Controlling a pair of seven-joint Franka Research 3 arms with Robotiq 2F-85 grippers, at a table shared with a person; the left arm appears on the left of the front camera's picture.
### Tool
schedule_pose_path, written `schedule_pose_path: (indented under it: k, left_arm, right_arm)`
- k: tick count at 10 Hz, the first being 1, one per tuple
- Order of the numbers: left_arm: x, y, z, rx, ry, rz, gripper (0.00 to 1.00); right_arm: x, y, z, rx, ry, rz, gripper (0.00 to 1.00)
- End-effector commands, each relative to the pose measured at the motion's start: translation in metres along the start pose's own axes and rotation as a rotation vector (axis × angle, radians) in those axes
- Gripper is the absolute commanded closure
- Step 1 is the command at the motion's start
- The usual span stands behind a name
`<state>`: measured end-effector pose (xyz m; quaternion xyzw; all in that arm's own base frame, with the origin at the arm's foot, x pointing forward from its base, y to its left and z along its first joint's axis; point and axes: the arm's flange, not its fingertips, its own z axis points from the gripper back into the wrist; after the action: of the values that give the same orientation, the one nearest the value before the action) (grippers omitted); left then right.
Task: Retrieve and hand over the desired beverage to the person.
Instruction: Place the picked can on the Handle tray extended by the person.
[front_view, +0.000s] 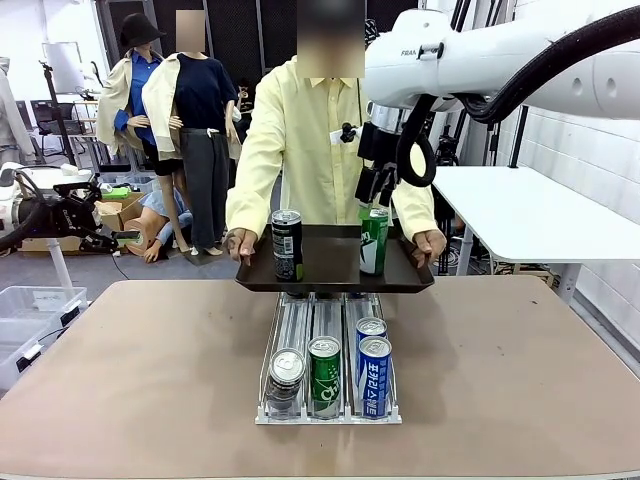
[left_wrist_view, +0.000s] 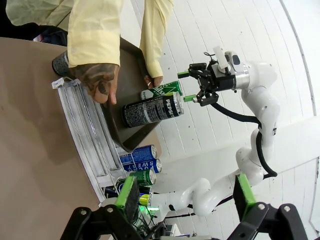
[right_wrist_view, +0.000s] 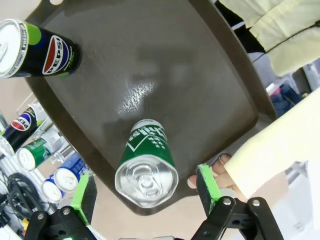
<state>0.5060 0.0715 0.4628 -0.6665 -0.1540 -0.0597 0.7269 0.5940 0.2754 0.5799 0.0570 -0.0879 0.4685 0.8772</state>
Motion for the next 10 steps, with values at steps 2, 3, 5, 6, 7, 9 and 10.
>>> schedule_pose_path:
  k: [2, 3, 5, 6, 7, 9, 10]
  left_arm:
    - [-0.001, -0.002, 0.001, 0.010, -0.005, -0.004, 0.00]
    - [-0.001, -0.002, 0.001, 0.010, -0.005, -0.004, 0.00]
    - [-0.001, -0.002, 0.001, 0.010, -0.005, -0.004, 0.00]
    - [-0.001, -0.002, 0.001, 0.010, -0.005, -0.004, 0.00]
    - [-0.001, -0.002, 0.001, 0.010, -0.005, -0.004, 0.00]
    - [-0.001, -0.002, 0.001, 0.010, -0.005, -0.004, 0.00]
    - [-0.001, -0.002, 0.001, 0.010, -0.005, -0.004, 0.00]
  right_arm:
    - [-0.019, 0.011, 0.026, -0.033, -0.002, -0.004, 0.00]
    - [-0.026, 0.013, 0.030, -0.045, -0.015, -0.010, 0.00]
    - [-0.043, 0.012, 0.033, -0.044, 0.005, -0.040, 0.00]
    - [-0.058, 0.011, 0.036, -0.050, 0.001, -0.063, 0.00]
    - [-0.074, 0.009, 0.040, -0.052, -0.006, -0.093, 0.00]
    - [-0.101, 0.004, 0.050, -0.041, -0.036, -0.123, 0.00]
    - [-0.108, 0.003, 0.052, -0.033, -0.023, -0.125, 0.00]
